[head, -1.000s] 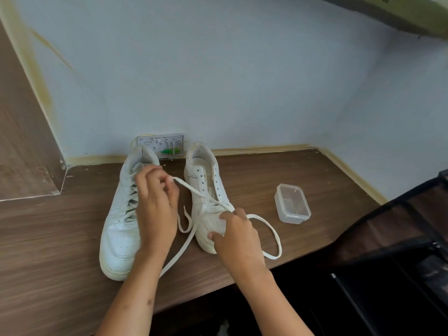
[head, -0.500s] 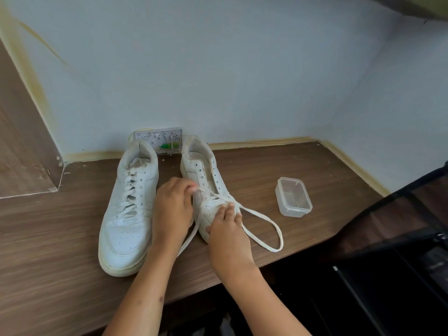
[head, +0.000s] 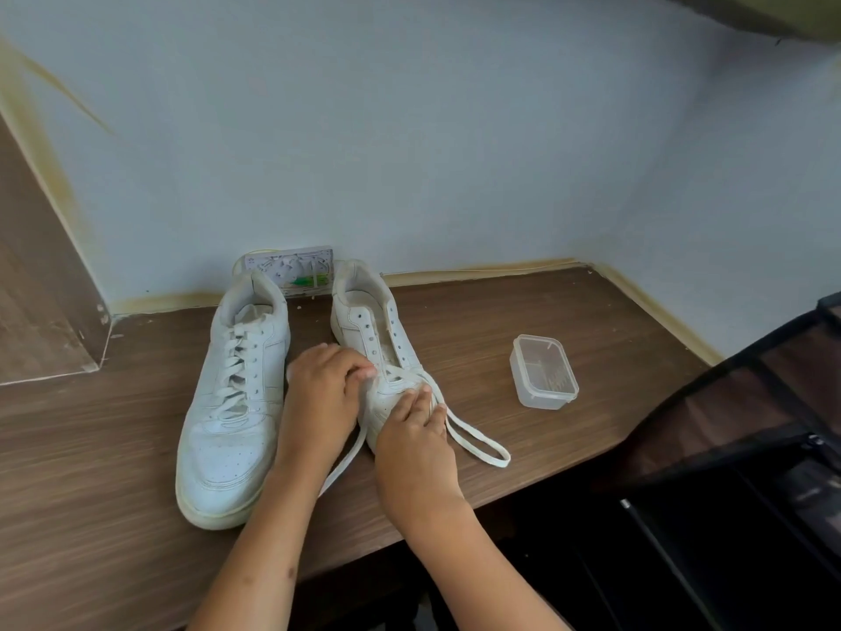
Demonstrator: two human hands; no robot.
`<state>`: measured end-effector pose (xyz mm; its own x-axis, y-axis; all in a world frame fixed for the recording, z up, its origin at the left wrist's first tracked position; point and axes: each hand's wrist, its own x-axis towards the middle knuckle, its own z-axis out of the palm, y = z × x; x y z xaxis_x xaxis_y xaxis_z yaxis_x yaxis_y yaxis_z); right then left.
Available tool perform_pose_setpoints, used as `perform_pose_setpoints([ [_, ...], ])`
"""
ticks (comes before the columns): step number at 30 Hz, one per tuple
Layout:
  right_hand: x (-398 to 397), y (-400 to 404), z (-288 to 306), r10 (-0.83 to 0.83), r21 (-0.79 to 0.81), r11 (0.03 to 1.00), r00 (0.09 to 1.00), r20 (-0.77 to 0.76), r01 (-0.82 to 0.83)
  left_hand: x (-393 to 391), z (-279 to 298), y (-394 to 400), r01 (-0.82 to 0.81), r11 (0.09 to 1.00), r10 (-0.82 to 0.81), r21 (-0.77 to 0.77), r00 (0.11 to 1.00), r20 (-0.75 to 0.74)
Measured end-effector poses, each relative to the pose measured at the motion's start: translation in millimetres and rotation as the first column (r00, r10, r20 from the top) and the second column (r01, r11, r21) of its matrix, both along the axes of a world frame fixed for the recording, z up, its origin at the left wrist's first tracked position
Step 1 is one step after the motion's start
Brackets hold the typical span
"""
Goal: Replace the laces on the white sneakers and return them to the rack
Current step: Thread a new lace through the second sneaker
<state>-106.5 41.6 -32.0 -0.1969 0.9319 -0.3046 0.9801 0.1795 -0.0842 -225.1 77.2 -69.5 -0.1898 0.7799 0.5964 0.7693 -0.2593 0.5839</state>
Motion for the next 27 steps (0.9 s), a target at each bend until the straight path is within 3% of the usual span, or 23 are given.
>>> perform_pose_setpoints([
  [5,-0.3,0.3,2.6,0.012,-0.024,1.000,0.999,0.035,-0.011,-12.5,14.5,-9.1,-0.306,0.946,0.276,0.104,0.933,0.229],
  [11,-1.8,-0.2,2.8,0.008,-0.026,1.000,0.999,0.037,-0.007,-2.0,4.3,-2.9,-0.023,1.000,0.023,-0.020,0.999,0.027],
  [14,-2.1,-0.9,3.6,0.004,-0.032,0.999,0.999,0.047,-0.002,-0.5,-0.2,-1.3,-0.008,0.999,0.010,-0.037,0.998,0.054],
  [16,-2.7,-1.2,4.6,0.005,-0.028,1.000,0.998,0.060,-0.003,-1.8,5.0,-3.1,-0.084,0.996,0.083,0.003,0.990,0.117],
  [19,-3.0,-2.0,5.6,0.016,-0.037,0.999,0.996,0.084,-0.013,-8.4,16.5,-9.2,-0.321,0.936,0.260,0.144,0.907,0.331],
  [22,-3.4,-1.8,5.9,0.021,-0.032,0.999,0.994,0.103,-0.018,-13.0,23.4,-15.2,-0.408,0.888,0.313,0.210,0.873,0.375],
  [24,-4.1,-0.8,5.0,0.017,-0.025,1.000,0.994,0.105,-0.014,-11.8,23.4,-14.9,-0.308,0.927,0.245,0.213,0.929,0.279],
  [27,-5.8,-0.9,2.9,0.009,-0.026,1.000,0.995,0.104,-0.006,-6.5,13.5,-5.9,-0.021,0.996,0.017,0.084,0.998,0.054],
])
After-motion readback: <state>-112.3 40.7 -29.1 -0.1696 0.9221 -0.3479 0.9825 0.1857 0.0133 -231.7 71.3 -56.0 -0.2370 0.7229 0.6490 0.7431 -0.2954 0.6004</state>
